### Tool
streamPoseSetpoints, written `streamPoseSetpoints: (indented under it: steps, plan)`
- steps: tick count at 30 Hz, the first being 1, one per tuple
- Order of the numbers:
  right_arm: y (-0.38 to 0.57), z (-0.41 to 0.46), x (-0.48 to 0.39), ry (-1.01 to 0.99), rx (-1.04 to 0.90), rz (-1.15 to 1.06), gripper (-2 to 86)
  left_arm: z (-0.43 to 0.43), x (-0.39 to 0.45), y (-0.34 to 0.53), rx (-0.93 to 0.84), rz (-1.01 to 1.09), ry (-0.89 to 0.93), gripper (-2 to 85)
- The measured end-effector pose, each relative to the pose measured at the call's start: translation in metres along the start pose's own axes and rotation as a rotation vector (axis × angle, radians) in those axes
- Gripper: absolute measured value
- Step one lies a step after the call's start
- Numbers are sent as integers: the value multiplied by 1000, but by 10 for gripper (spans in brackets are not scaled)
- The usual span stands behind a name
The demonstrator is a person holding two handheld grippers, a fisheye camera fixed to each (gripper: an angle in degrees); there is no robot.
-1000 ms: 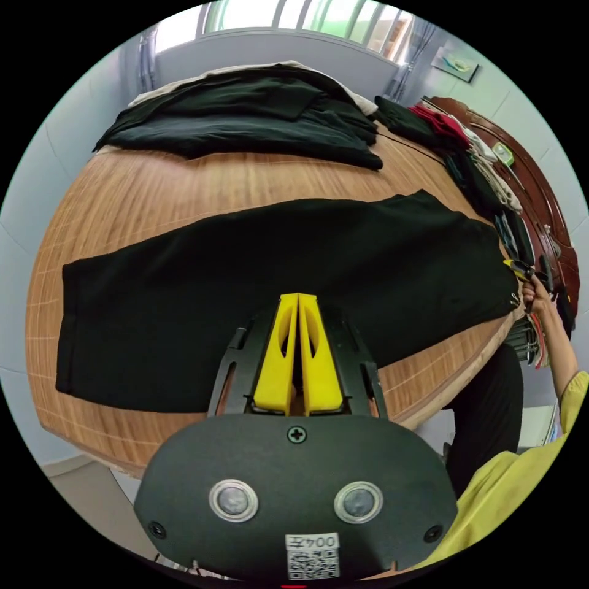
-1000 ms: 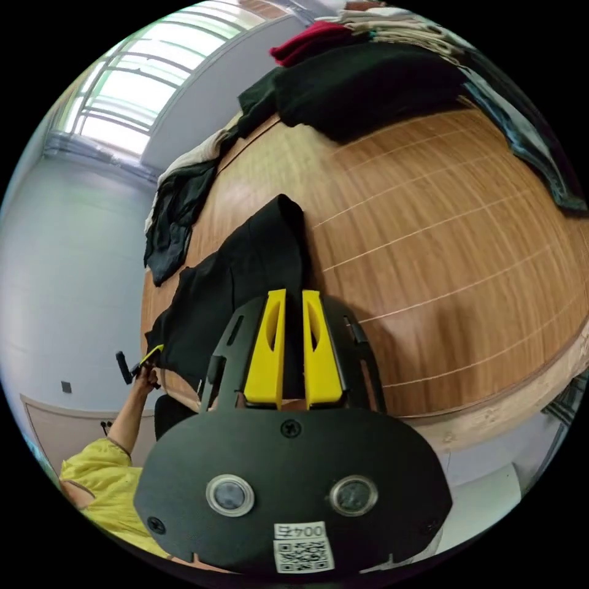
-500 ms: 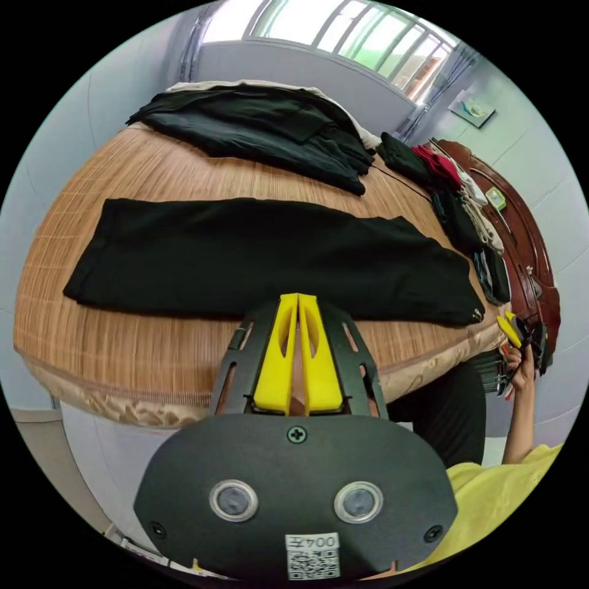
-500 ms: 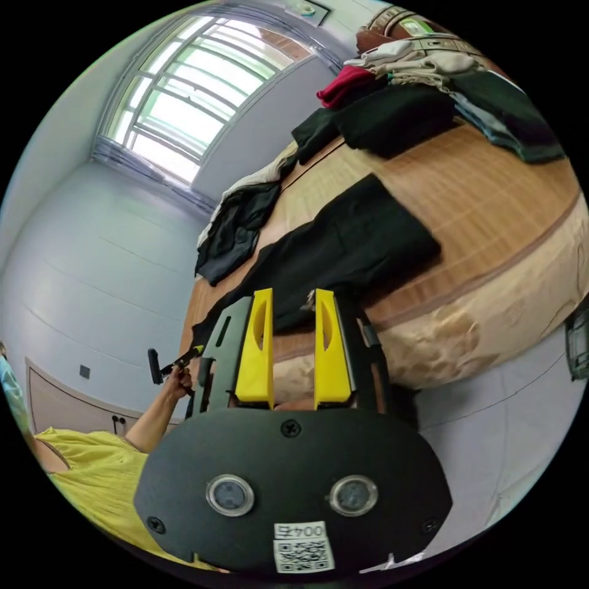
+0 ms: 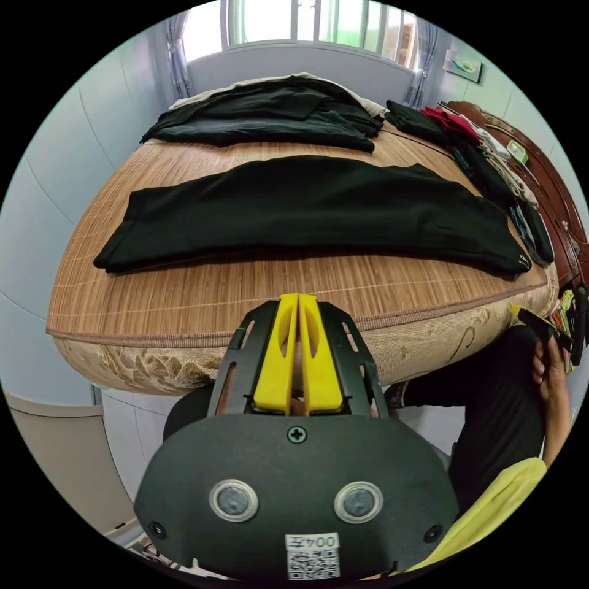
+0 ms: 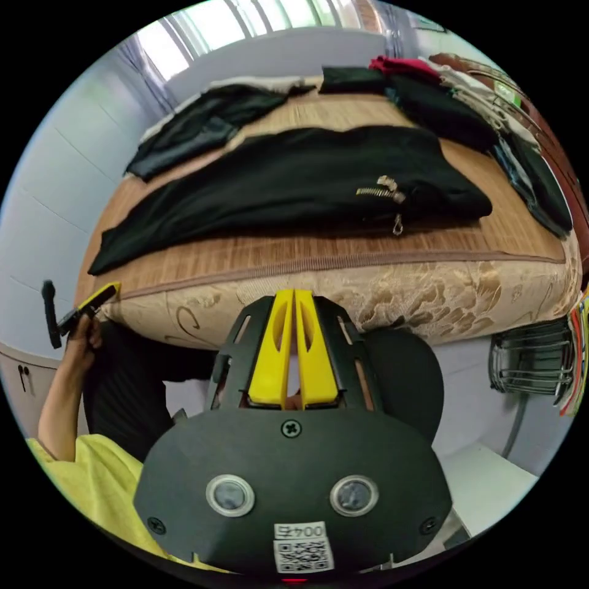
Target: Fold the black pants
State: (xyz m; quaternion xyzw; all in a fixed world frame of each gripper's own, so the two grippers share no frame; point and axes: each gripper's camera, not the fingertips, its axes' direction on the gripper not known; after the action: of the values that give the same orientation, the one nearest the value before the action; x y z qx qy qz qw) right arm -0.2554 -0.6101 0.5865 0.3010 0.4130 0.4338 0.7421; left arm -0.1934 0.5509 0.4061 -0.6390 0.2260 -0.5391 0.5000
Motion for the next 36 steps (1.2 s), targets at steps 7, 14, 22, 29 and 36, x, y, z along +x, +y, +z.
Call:
streamPoseSetpoints:
  steps: [7, 14, 22, 29, 36]
  plan:
    - [-21, -14, -68, 136, 5, -56, -8, -15, -4, 7, 16, -43, 62, 2]
    - [-34, -39, -106, 189, 126, -108, -8, -31, 1, 7, 17, -56, 83, 2]
    - [-107, -3, -135, 320, -183, -222, -8, -53, 30, 0, 6, 4, 1, 2]
    - [-150, 17, -124, 271, -424, -300, -7, -70, 43, -8, -6, 11, 13, 2]
    - [-145, 33, -95, 266, -418, -359, -7, -90, 68, -21, -15, 28, -16, 2]
